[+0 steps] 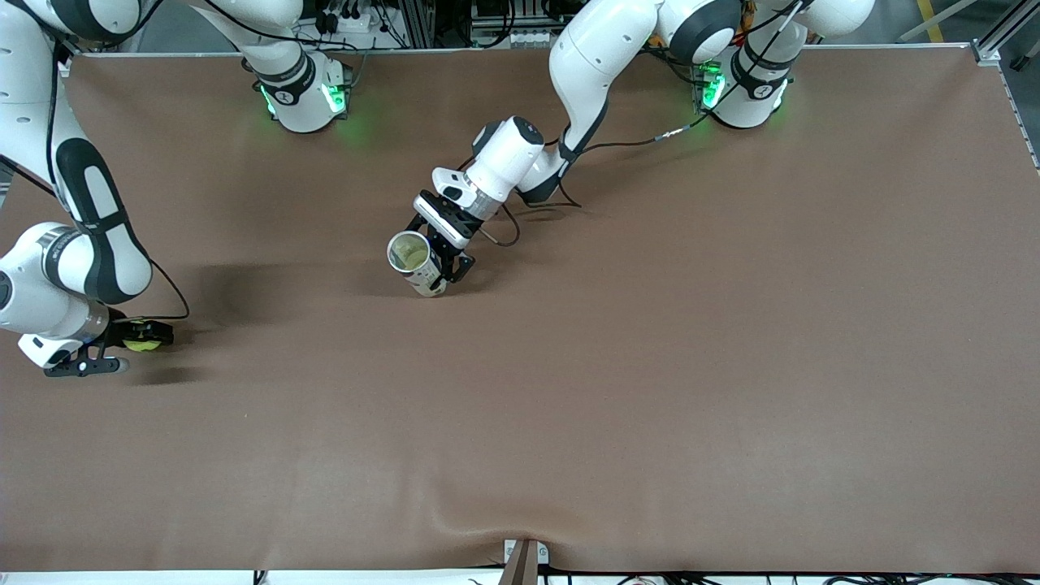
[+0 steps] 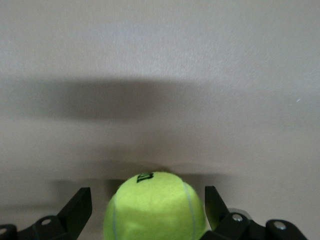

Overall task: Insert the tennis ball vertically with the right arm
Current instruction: 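Carry the second ball with the right gripper over the can rim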

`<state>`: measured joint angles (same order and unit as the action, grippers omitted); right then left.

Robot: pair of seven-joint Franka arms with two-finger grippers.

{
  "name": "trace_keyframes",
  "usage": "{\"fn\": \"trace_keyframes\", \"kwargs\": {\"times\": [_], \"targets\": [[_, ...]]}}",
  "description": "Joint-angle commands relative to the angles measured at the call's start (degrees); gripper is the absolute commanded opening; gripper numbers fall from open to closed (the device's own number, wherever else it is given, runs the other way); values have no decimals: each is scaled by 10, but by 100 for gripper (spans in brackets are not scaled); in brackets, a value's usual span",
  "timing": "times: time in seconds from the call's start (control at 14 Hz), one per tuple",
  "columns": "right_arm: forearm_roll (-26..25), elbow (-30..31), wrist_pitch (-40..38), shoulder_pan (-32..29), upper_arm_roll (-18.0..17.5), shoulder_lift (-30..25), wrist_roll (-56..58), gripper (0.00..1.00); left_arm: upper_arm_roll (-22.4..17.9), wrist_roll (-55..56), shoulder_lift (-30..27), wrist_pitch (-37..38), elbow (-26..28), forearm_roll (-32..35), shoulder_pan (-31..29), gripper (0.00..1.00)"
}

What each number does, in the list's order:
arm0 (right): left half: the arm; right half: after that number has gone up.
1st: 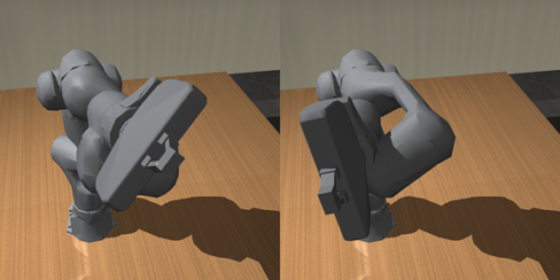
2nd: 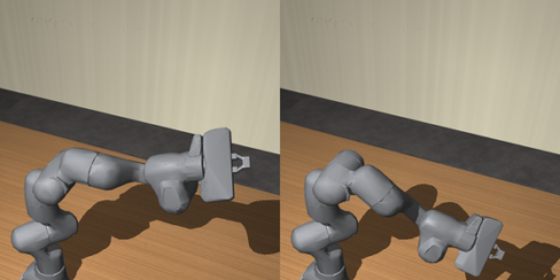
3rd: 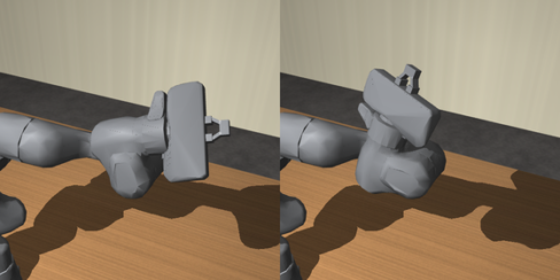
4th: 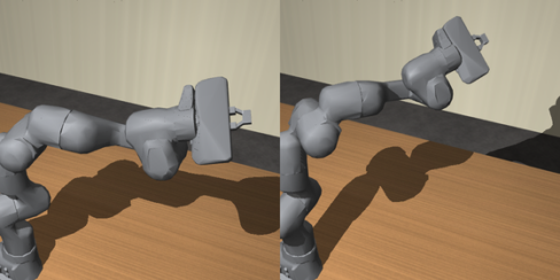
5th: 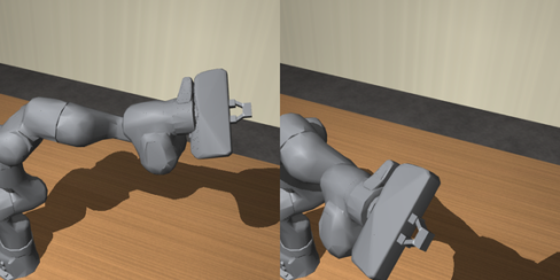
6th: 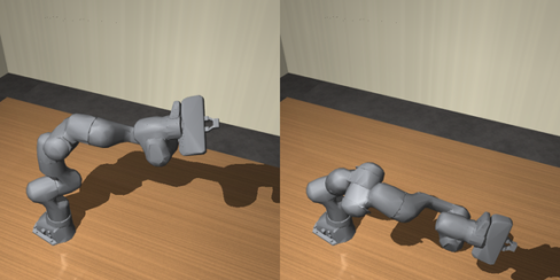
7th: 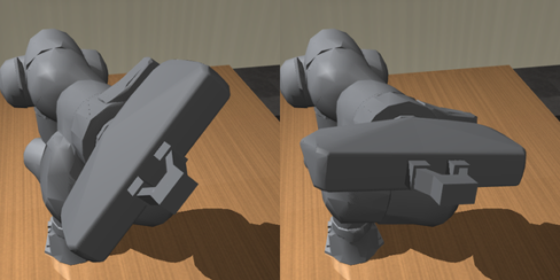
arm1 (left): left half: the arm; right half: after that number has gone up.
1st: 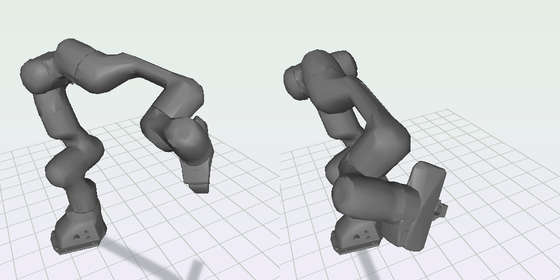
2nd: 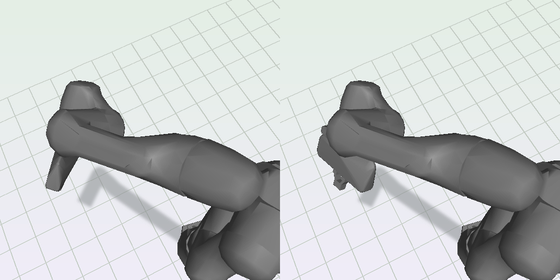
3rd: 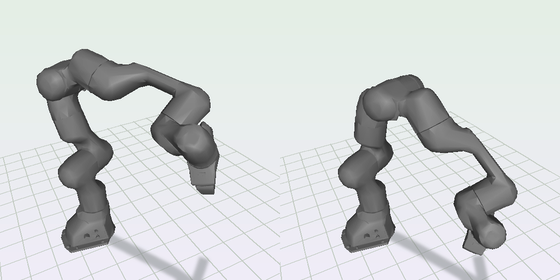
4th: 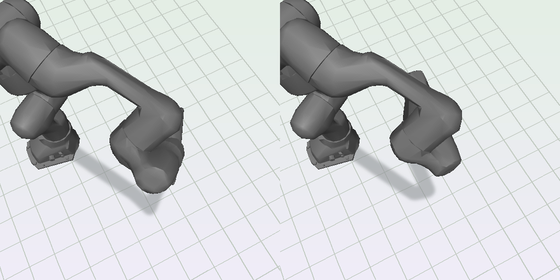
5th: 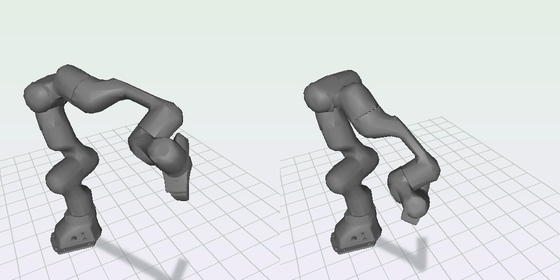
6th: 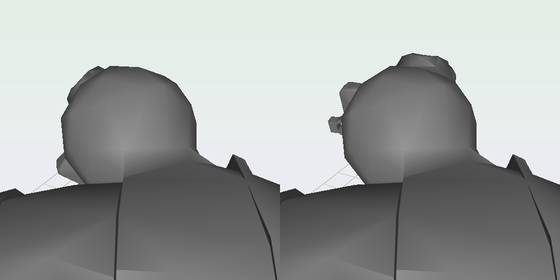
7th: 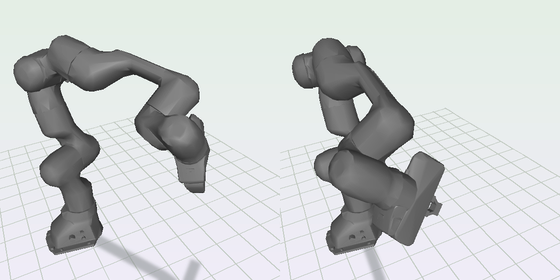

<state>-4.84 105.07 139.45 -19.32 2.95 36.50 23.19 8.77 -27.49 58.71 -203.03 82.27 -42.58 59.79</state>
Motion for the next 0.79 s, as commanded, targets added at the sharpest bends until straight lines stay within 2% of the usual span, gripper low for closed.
{"fn": "trace_keyframes", "kwargs": {"times": [0.0,0.07,0.14,0.21,0.29,0.43,0.5,0.72], "targets": [[10,1,-9,-12,-8,-1,13,100,-5,4,-2,-4,0,5,4,92],[10,1,-9,-12,-7,-1,16,100,-5,4,-2,-3,0,5,4,92],[10,0,-9,-12,-7,-1,33,67,-5,3,-3,-2,0,5,4,92],[10,-1,-9,-12,-7,-2,47,41,-5,3,-4,-1,1,6,4,92],[10,-4,-9,-12,-7,-3,58,24,-5,3,-4,0,3,5,5,92],[10,-7,-10,-9,-6,-13,86,0,-5,3,-4,1,5,5,6,88],[10,-8,-19,-5,-5,-28,105,0,-5,3,-5,1,5,5,6,79],[10,-53,-122,18,-3,-67,107,0,-5,3,-5,2,5,5,6,79]]}}
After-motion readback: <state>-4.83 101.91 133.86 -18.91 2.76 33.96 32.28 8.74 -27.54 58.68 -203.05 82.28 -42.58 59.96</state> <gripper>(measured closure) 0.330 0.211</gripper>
